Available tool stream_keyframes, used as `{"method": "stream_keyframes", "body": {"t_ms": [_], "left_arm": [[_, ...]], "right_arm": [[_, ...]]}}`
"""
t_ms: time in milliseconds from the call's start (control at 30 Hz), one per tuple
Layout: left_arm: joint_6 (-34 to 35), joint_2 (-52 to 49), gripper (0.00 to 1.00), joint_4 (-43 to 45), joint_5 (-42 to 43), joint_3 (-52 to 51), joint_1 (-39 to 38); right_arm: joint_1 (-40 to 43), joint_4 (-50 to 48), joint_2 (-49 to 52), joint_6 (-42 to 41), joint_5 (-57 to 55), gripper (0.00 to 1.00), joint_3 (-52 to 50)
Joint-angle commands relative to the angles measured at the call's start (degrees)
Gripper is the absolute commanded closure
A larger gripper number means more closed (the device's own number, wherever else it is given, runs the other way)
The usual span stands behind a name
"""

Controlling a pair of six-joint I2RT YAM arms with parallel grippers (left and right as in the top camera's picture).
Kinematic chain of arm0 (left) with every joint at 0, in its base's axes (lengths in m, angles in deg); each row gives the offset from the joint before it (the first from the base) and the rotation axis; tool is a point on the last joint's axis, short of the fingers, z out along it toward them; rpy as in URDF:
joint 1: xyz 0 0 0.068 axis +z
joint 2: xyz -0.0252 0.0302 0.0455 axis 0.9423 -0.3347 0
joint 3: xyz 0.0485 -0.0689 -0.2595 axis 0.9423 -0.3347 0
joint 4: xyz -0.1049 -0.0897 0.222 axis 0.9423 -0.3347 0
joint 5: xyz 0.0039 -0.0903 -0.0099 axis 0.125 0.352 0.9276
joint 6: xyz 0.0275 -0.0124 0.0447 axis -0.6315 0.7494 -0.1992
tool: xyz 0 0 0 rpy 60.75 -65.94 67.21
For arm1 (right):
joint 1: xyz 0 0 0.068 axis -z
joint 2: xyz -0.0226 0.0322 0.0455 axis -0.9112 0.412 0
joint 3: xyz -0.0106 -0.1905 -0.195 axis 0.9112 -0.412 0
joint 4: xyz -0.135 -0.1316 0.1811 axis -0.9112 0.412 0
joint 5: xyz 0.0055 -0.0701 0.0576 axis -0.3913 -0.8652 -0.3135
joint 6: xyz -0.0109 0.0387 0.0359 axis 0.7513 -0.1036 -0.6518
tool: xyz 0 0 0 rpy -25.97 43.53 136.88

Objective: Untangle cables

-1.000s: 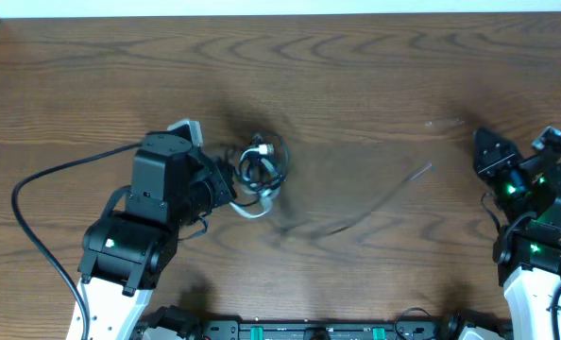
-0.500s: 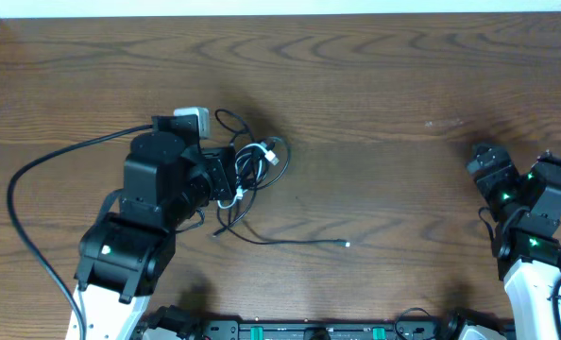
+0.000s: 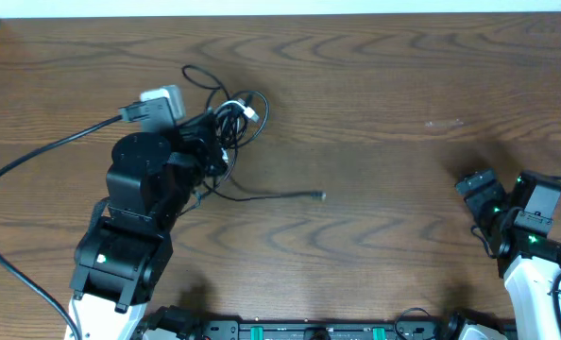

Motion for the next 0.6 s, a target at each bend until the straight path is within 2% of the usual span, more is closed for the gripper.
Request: {"method": "stream_keyframes", "body": {"t_ms": [0,100,200,433,567], "left_arm": [[7.10,0.46,0.93,0.85,-11.30,0.68,0.28],[10.93,0.33,0.92,0.74,-18.18,0.68,0.28],[11.67,-0.59,0.93,0.79,-21.70,0.52,0.28],[12.09,-4.92,0.92,0.61,-21.14,0.50,-0.33],[12.04,-4.20,0.93,2.21,-20.26,0.66,-0.63]], "right_arm": [[0.87,0.39,0.11,0.44,-0.90,0.01,0.50],[0.87,0.55,0.11,0.44,-0.90,0.01,0.50],[0.87,0.55,0.11,0.44,-0.90,0.01,0.50],[0.87,0.55,0.11,0.44,-0.90,0.01,0.50],[0.87,0.55,0.11,0.44,-0.90,0.01,0.50]]}}
